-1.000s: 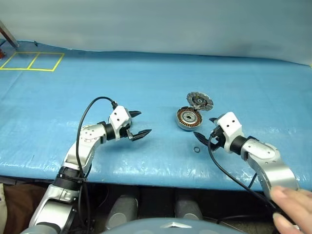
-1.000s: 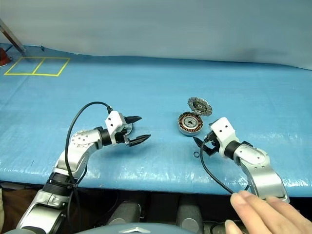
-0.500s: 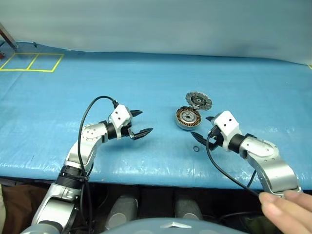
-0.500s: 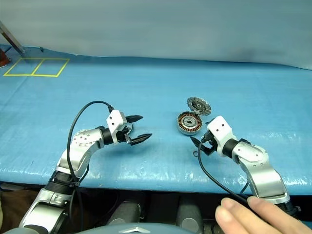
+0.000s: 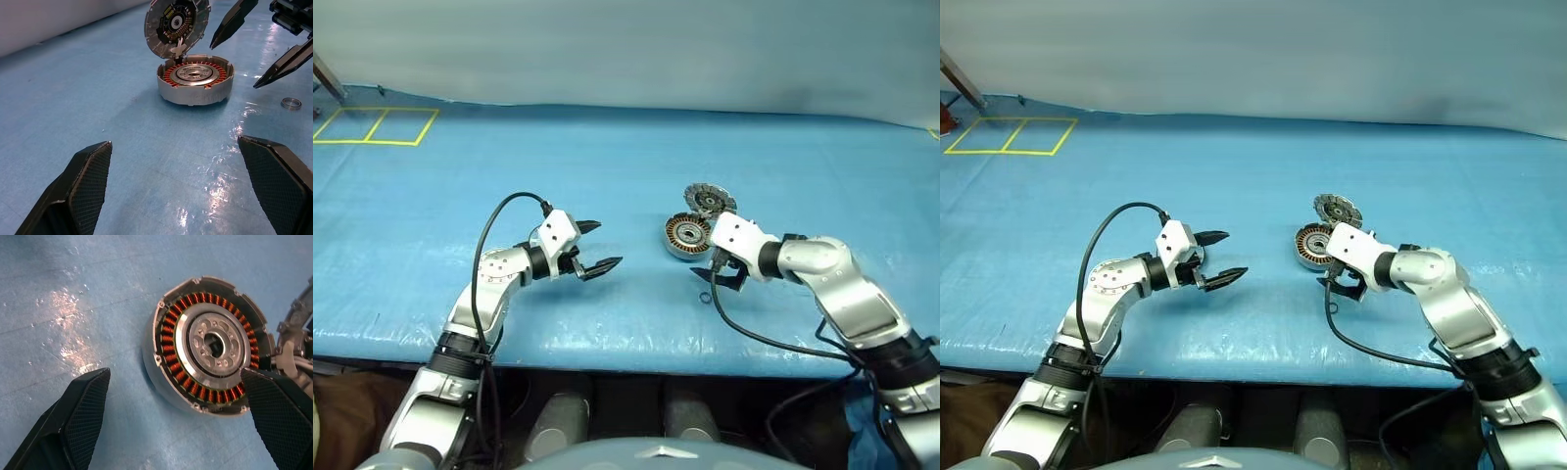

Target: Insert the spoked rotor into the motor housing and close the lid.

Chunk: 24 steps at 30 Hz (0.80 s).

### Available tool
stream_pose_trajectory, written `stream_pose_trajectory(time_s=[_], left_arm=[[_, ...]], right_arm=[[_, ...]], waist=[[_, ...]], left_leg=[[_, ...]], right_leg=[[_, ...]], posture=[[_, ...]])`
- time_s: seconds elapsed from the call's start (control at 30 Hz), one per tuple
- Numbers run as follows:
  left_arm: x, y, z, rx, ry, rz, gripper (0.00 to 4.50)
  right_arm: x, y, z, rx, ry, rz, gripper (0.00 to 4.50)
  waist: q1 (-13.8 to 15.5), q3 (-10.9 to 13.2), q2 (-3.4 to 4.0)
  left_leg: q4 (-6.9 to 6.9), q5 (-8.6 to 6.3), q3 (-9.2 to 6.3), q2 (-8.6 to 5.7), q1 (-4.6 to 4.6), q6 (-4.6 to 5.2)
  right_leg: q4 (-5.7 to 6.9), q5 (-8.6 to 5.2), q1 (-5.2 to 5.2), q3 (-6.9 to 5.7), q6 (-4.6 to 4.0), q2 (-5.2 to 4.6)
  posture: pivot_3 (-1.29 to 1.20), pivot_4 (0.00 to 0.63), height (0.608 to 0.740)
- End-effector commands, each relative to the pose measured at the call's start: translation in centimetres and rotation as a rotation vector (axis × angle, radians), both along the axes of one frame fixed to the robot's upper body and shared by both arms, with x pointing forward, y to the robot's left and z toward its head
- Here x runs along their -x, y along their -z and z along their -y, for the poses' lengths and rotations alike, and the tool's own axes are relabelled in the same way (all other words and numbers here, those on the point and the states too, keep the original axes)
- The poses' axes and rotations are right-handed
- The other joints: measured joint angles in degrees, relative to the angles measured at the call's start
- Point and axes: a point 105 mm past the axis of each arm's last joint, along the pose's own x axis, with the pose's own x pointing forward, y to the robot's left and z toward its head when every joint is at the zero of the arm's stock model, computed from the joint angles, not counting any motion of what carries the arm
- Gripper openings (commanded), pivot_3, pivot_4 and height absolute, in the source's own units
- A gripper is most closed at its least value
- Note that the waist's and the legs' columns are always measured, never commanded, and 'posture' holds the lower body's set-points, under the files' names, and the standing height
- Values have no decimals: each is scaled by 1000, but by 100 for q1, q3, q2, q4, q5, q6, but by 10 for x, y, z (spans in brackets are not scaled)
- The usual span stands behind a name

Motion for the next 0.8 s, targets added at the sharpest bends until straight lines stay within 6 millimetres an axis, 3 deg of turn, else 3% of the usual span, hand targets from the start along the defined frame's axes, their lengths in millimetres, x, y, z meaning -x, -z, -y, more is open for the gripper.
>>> stream_pose_trajectory(time_s=[0.03, 0.37, 0.7, 0.8], left_arm=[[1, -7, -1, 9, 0, 39, 4500], [7, -3, -4, 19, -32, 37, 4500], [10, -2, -10, 11, -58, 37, 4500], [11, -2, -11, 7, -60, 37, 4500]], right_arm=[[-4, -8, -8, 70, -94, -13, 4482], [-24, -5, -11, 219, -165, -68, 4482], [-25, 7, -17, 229, -196, -119, 4482], [-26, 12, -17, 233, -188, -131, 3539]], waist=[[3, 0, -1], [7, 1, -2], [3, 1, -2], [4, 0, -2]], left_leg=[[0, 0, -1, 0, 0, 0], [-1, -1, -3, -1, -1, 1], [-3, -1, -2, -2, -1, 0], [-3, -1, -3, -8, -1, 0]], right_leg=[[-1, 0, 1, 0, 0, 0], [-4, 8, -1, 0, -11, 0], [-4, 18, -4, 1, -27, 0], [-3, 19, -4, 1, -29, 0]], posture=[[0, 150, 740], [0, 150, 740], [0, 150, 740], [0, 150, 740]])
